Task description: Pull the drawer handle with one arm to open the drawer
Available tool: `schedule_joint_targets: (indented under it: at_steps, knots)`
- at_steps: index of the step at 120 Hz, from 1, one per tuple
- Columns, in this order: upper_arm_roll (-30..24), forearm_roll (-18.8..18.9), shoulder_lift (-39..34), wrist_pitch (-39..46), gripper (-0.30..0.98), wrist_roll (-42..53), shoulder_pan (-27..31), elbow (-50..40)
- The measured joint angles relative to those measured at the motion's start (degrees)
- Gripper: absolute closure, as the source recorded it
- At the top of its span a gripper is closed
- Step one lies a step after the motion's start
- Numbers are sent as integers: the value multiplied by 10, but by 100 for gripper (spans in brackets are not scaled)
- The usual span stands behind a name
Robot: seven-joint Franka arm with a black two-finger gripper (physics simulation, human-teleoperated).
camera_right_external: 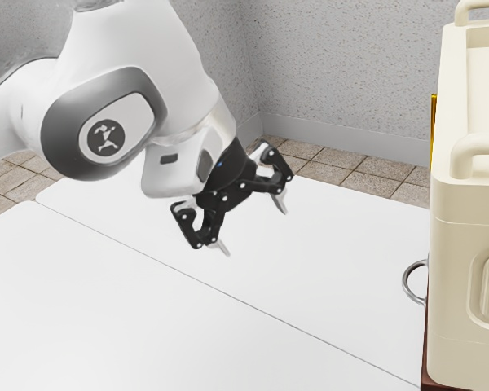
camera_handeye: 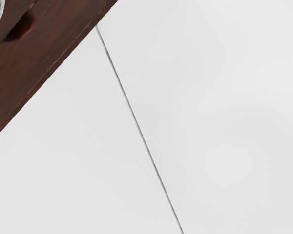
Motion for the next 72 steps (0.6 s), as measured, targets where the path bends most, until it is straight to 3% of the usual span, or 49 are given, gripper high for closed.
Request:
schedule_joint_targets:
  at_steps: [22, 72]
  knots:
    - [0, -46, 11, 18, 0, 56, -23, -8]
    - [1, -60, 11, 101, 0, 149, -66, -37]
